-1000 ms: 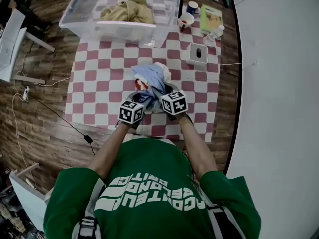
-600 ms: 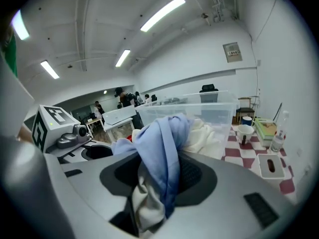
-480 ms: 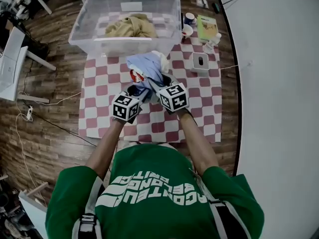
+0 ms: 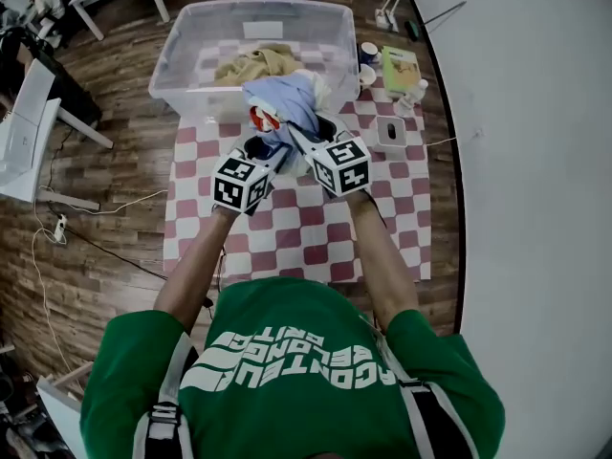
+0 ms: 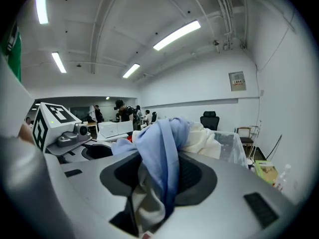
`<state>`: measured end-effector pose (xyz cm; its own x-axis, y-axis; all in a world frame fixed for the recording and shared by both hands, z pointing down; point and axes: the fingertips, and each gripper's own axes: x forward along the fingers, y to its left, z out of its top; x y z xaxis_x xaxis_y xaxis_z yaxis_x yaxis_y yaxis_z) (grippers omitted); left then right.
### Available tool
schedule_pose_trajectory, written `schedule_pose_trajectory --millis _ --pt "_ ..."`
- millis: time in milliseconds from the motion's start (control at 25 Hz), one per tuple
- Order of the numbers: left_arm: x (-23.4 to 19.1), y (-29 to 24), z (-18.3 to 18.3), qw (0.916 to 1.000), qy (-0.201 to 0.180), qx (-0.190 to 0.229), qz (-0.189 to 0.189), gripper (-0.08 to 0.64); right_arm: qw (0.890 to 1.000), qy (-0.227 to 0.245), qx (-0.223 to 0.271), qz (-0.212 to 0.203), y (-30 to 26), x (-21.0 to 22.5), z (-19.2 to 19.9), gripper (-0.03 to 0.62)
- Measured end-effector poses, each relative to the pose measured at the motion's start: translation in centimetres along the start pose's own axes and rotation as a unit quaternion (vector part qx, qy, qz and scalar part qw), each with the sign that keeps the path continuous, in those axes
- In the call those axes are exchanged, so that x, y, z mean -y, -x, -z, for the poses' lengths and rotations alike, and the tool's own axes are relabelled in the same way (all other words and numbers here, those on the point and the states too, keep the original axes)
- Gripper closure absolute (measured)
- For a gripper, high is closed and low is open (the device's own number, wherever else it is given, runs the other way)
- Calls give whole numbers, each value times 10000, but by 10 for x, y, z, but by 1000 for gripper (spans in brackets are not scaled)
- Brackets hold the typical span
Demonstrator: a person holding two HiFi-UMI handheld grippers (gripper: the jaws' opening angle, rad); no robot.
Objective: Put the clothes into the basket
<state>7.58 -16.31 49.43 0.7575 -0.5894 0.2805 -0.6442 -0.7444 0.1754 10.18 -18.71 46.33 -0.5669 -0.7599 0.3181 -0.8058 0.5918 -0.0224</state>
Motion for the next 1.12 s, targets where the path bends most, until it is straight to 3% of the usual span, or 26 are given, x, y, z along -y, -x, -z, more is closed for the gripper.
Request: schedule_pose_trajectory --millis 240,480,1120 --pt "-18 1 -65 9986 -429 317 -43 383 9985 389 377 78 -7 11 -67 414" --pt "-22 1 -108 9959 -712 539 -132 383 9958 603 674 141 -3 20 -110 414" --pt "-45 -18 -119 9956 -818 437 -137 383 9961 567 676 63 -27 39 -118 414"
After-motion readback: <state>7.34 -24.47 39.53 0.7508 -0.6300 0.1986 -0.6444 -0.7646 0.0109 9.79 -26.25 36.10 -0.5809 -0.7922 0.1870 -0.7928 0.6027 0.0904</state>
